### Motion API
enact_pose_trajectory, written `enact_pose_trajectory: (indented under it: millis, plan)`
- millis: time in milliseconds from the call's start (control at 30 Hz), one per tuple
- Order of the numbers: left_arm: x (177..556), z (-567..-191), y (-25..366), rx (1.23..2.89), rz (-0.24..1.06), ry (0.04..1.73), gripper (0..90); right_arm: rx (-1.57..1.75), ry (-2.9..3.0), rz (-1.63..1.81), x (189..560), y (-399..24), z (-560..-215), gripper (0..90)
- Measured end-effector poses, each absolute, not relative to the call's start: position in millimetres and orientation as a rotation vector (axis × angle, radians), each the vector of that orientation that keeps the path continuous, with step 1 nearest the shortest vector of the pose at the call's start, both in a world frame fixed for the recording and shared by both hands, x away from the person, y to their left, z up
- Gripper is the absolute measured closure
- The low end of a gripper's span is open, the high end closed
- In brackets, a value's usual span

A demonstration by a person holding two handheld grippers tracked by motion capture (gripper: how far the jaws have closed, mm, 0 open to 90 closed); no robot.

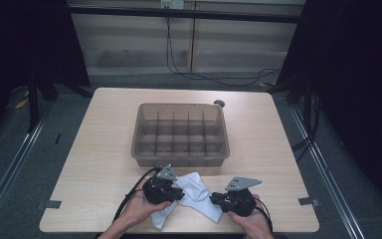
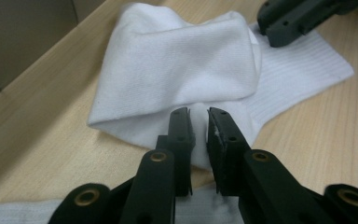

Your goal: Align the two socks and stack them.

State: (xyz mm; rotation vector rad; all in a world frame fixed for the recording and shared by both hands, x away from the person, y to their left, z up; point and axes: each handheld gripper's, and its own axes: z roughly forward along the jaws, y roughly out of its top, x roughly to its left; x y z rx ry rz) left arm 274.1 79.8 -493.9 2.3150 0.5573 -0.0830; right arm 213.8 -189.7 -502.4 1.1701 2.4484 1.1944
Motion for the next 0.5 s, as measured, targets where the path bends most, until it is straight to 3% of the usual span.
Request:
enact_pose_trajectory:
  millis: [167,500]
  plan:
    - [268,-492,74,2.335,-0.090,0.545,76.2,1.197,2.418,1.169,223,-193,-503,80.2]
    - [263,-490,64,2.342,-0.163,0.527,66.2,1.239,2.353,1.155,237,-203,-503,72.6]
